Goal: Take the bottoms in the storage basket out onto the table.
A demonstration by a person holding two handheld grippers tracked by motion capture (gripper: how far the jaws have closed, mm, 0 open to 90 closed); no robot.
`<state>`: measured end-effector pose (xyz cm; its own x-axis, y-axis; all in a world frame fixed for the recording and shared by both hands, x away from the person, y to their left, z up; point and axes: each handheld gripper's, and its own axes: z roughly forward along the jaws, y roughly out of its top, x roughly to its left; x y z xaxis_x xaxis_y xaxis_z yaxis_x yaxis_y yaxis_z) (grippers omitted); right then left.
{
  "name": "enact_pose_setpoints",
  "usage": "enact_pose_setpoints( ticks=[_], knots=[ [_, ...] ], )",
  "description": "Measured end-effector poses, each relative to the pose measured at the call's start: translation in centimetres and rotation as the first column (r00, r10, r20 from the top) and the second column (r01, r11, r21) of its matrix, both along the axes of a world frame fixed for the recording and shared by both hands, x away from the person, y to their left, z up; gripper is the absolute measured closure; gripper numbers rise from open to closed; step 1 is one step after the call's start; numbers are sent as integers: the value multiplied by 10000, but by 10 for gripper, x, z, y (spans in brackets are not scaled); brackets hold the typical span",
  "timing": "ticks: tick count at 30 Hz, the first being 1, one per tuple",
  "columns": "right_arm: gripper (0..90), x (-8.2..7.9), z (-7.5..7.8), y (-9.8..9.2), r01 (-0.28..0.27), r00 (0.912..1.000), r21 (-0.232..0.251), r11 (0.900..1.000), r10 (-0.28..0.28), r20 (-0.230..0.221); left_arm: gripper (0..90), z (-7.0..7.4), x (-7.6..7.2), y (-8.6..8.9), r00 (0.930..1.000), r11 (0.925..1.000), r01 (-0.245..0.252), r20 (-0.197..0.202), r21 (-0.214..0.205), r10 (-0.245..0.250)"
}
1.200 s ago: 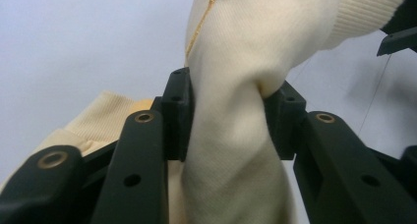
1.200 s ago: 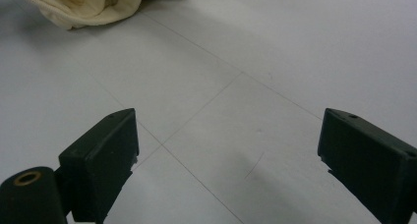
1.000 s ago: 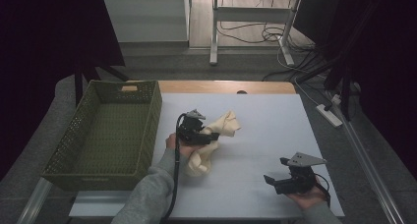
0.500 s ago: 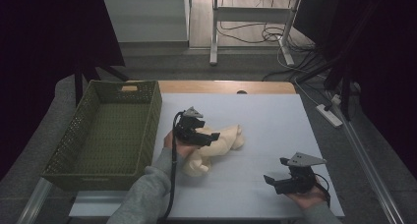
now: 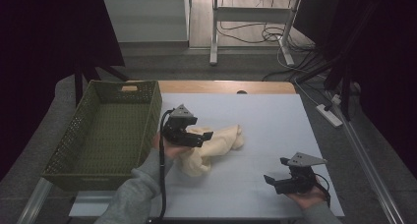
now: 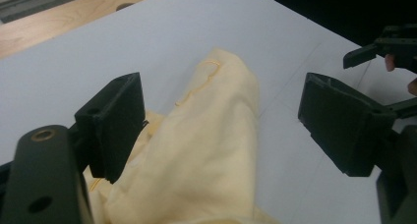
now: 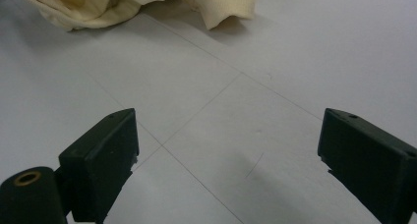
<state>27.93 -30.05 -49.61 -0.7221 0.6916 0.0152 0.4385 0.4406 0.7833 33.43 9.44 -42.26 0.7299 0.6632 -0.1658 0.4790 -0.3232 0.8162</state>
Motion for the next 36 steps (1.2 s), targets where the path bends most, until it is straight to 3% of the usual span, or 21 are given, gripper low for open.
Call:
enact_pose_setpoints(
  ticks=[10,23,36],
  knots=[
    [88,1,0,0,-18,10000,-30,10000,18,0,183,11,-20,24,9993,9998,-146,346,-169,152],
    [88,1,0,1,-28,10000,-64,10000,28,7,179,9,-40,53,9969,9981,-552,549,-263,566],
    [88,1,2,1,-23,10000,-19,10000,23,66,180,3,-75,91,9889,9929,-1186,897,-55,1186]
  ],
)
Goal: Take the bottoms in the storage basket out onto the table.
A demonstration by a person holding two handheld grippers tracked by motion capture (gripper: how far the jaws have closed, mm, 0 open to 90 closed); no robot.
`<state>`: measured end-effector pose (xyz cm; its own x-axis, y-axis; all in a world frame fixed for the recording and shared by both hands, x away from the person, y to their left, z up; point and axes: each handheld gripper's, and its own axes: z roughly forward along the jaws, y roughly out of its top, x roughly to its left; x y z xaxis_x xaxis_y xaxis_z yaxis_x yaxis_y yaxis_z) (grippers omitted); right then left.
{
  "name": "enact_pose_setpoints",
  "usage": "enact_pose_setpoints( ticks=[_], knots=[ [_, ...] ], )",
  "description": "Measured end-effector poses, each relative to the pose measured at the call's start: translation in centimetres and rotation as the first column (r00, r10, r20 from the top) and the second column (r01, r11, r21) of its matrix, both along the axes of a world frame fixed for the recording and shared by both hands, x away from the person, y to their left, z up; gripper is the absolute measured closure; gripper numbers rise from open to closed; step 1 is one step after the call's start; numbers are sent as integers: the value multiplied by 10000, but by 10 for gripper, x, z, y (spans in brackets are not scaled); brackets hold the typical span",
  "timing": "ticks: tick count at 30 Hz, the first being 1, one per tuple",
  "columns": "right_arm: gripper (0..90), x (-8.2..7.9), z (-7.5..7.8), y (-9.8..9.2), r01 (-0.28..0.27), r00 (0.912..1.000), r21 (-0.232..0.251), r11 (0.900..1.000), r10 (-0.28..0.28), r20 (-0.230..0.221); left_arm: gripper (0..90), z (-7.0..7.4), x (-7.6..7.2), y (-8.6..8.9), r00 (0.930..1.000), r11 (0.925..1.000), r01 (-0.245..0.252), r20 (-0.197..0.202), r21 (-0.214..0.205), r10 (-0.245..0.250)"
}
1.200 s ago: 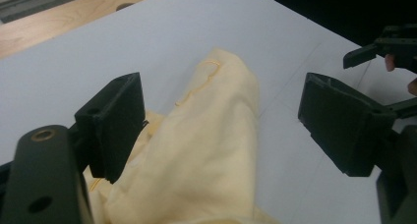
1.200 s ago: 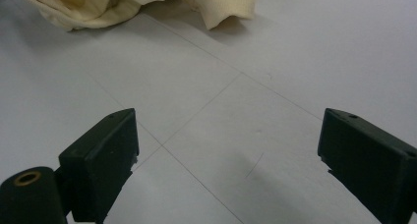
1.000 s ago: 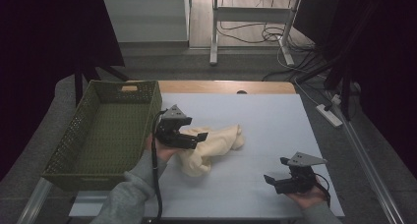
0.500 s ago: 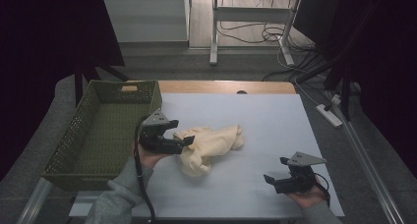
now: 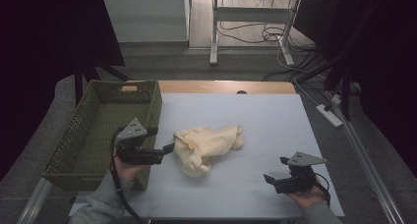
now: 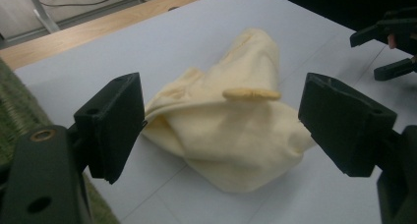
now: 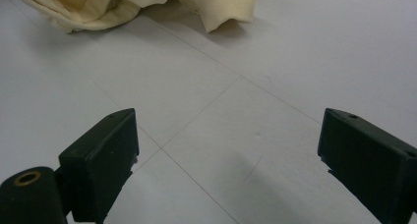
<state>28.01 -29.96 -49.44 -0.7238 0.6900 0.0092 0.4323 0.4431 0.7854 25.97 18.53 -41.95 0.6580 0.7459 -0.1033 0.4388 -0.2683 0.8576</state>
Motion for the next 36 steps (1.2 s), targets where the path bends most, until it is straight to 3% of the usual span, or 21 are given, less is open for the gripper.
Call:
enact_pose_setpoints(
  ticks=[7,15,22,36],
  knots=[
    [88,1,-1,0,-6,10000,-29,10000,6,-2,180,-8,-18,23,9990,9988,-448,55,187,447],
    [88,1,0,0,-18,10000,-47,10000,18,23,180,-20,-31,43,9965,9965,-819,-148,146,821],
    [88,0,0,0,-17,10000,-33,10000,17,23,179,-24,-37,51,9946,9948,-1007,-241,136,1010],
    [88,0,1,0,-49,9999,-11,10000,49,93,178,-27,-35,52,9938,9944,-1054,-332,123,1057]
  ],
)
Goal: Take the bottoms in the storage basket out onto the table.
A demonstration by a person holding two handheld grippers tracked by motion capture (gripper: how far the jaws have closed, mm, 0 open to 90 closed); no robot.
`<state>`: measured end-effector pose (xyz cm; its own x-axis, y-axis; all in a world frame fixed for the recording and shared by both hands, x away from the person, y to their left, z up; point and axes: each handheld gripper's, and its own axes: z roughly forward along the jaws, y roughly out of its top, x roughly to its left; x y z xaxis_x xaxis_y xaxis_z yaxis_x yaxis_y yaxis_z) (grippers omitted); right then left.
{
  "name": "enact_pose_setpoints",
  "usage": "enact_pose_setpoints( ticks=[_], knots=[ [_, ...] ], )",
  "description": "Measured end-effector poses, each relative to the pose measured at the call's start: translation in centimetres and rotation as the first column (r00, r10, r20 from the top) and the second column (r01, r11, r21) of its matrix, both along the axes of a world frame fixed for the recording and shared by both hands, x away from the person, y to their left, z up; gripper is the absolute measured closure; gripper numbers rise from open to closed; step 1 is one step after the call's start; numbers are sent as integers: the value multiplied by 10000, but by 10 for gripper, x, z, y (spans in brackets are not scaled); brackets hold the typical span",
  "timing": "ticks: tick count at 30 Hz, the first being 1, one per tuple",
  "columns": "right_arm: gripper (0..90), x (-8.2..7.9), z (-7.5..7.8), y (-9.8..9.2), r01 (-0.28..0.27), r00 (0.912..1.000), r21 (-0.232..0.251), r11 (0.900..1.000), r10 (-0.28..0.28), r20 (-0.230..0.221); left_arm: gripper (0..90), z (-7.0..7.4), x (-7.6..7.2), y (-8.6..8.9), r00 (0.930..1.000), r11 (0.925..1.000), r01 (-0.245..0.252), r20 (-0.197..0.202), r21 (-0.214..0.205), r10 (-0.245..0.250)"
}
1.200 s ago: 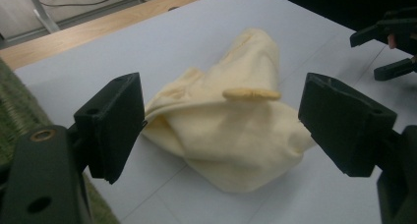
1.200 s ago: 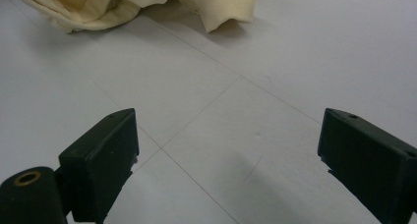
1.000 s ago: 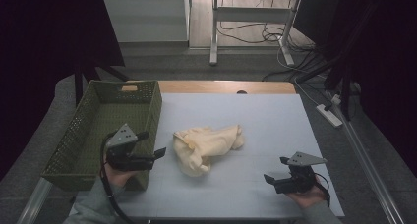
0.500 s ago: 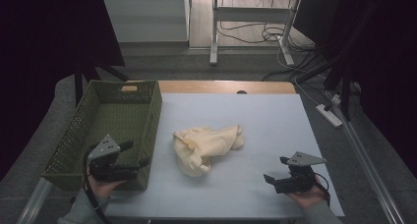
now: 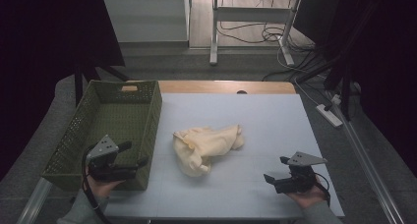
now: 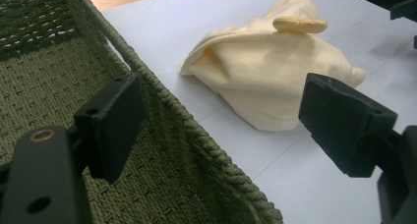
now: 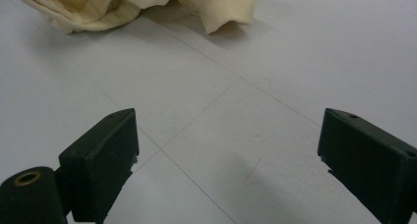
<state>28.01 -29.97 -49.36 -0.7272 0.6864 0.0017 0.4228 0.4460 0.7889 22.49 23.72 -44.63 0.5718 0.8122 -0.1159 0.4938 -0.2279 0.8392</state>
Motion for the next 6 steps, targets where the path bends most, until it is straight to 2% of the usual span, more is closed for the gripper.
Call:
enact_pose_setpoints(
  ticks=[6],
  knots=[
    [88,-2,1,-1,31,10000,25,10000,-31,48,177,1,1,-2,10000,10000,48,11,-29,-48]
  ],
)
